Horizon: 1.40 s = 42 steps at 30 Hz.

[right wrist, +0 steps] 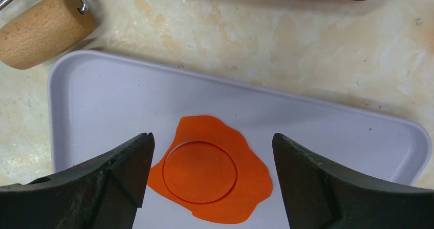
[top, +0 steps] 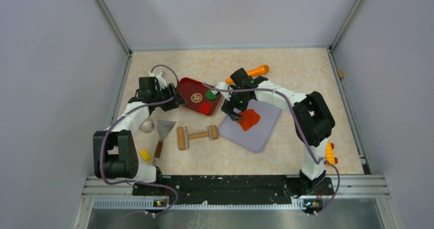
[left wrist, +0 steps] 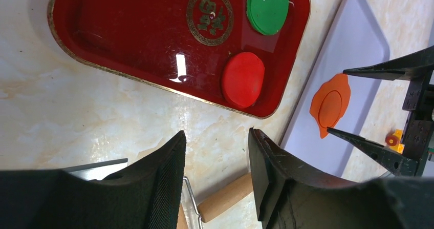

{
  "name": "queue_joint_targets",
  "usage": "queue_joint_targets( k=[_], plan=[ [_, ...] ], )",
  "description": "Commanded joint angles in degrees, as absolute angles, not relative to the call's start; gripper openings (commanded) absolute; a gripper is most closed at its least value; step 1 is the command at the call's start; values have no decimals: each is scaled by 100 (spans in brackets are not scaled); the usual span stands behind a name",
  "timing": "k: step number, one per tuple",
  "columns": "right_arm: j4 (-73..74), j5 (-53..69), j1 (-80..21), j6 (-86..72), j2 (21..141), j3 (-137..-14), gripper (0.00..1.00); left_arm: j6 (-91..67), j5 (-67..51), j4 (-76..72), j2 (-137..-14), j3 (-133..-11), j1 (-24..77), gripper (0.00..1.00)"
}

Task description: Roll out the dumpling wrappers from the dough

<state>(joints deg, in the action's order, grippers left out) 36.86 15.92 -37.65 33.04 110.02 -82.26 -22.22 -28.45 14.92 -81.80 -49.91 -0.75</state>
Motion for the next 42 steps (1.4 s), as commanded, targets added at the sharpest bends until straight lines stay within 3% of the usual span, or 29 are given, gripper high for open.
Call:
queue_joint_targets(
  k=[1,10,21,42],
  plan=[
    [3567,1481,-3865,3333,11157,-8292,88,-2294,-2821,1222,-7903,-4932,-131,52],
    [3478,1325,-3937,3401,11395,-8297,87,-2360,-2813,1178,-7857,-4850,-244,52],
    [3683,979,-3937,3566,11578,-8299,80,-2417,-2832,1106,-7870,-4783,-315,53],
    [3207,-260,-3937,3279,11462,-8328,56,-2461,-2864,1008,-7968,-4778,-312,53]
  ],
)
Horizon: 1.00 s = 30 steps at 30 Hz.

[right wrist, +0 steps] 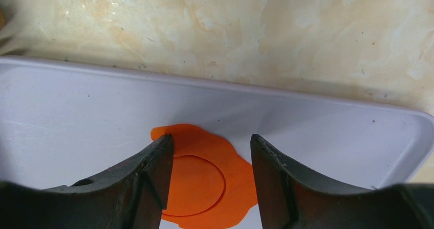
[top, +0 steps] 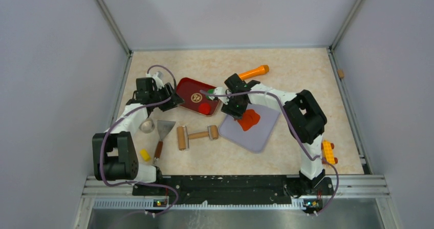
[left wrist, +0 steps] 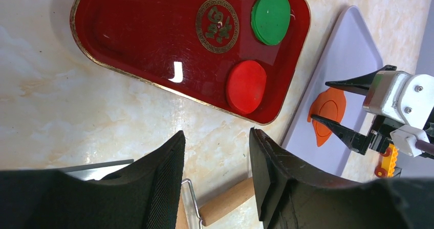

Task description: Roll out the dumpling wrappers from the dough

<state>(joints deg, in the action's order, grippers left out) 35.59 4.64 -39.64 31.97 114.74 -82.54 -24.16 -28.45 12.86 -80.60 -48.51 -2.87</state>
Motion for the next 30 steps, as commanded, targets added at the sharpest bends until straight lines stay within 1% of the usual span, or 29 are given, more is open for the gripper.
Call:
queue_joint_targets(
  k=[1,10,17,21,26,30],
  plan=[
    [3202,-282,-3937,3259,11445,-8324,56,-2462,-2865,1001,-7971,-4781,-314,53],
    [3119,-542,-3929,3208,11271,-8325,47,-2478,-2876,967,-8022,-4766,-315,53],
    [3182,-546,-3877,3157,11187,-8475,36,-2479,-2883,958,-8057,-4770,-316,53],
    [3279,-504,-3841,3142,11144,-8626,26,-2479,-2881,949,-8093,-4781,-316,53],
    [3351,-512,-3785,3150,11056,-8666,21,-2470,-2883,949,-8130,-4794,-316,54],
    [3405,-509,-3692,3136,10919,-8642,19,-2470,-2890,940,-8144,-4791,-316,54]
  ],
)
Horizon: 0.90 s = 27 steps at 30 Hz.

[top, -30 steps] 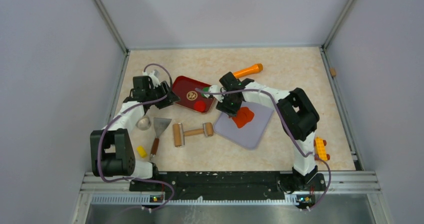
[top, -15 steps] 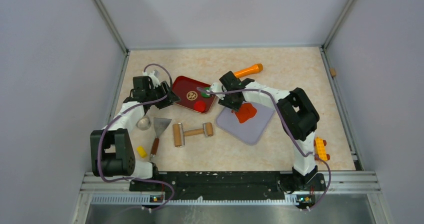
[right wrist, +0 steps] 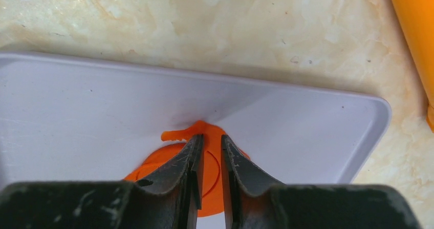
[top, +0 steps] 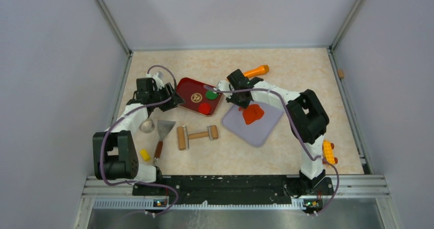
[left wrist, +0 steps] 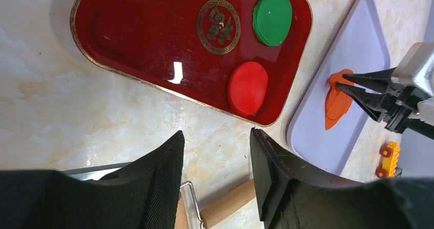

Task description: Roll out the dumpling wrappers from the dough

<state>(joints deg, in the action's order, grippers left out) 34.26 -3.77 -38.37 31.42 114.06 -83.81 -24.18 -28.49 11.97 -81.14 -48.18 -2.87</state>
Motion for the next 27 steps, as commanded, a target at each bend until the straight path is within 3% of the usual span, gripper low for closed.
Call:
queue_joint_targets(
  k=[1,11,13,16,20,27],
  plan=[
    [3424,-505,-3665,3126,10879,-8626,19,-2470,-2891,940,-8146,-4792,-313,54],
    [3611,-150,-3374,2863,10378,-8401,19,-2453,-2886,949,-8167,-4799,-316,54],
    [3730,450,-3315,2628,10329,-8419,24,-2448,-2899,949,-8179,-4807,-311,54],
    [3819,1175,-3324,2293,10383,-8454,41,-2426,-2918,949,-8185,-4811,-316,54],
    [3760,1065,-3485,2226,10638,-8494,51,-2387,-2901,999,-8119,-4797,-316,54],
    [3620,812,-3500,2335,11201,-8647,52,-2339,-2873,1041,-7977,-4744,-321,54]
  ],
)
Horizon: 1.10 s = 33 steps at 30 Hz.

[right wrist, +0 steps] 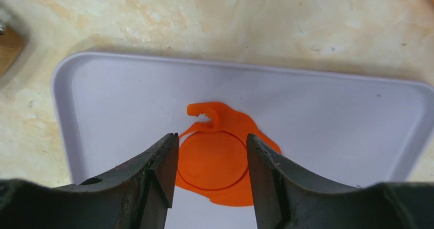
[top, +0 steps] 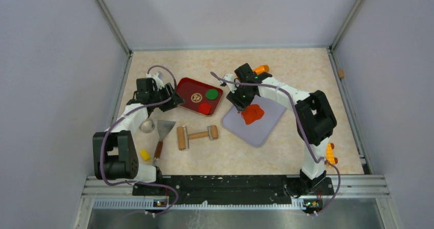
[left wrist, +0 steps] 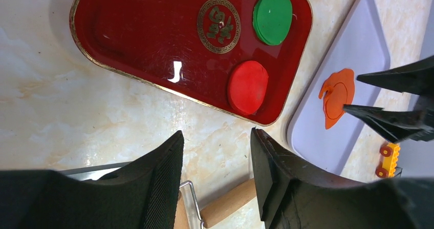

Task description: Roll out the dumpling wrappers from the dough

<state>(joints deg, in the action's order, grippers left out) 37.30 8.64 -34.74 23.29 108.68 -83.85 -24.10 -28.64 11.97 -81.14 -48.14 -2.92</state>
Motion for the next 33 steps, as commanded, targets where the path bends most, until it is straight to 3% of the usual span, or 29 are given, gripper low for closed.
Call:
queue_joint_targets(
  k=[1,10,24,33],
  plan=[
    [3600,802,-3504,2364,11246,-8653,52,-2338,-2874,1042,-7982,-4738,-320,55],
    [3484,754,-3505,2398,11472,-8643,44,-2338,-2883,1024,-8002,-4745,-317,55],
    [3332,477,-3594,2522,11607,-8518,42,-2340,-2868,984,-7985,-4689,-334,55],
    [3430,386,-3595,2588,11536,-8449,16,-2355,-2883,967,-7966,-4657,-360,55]
  ],
)
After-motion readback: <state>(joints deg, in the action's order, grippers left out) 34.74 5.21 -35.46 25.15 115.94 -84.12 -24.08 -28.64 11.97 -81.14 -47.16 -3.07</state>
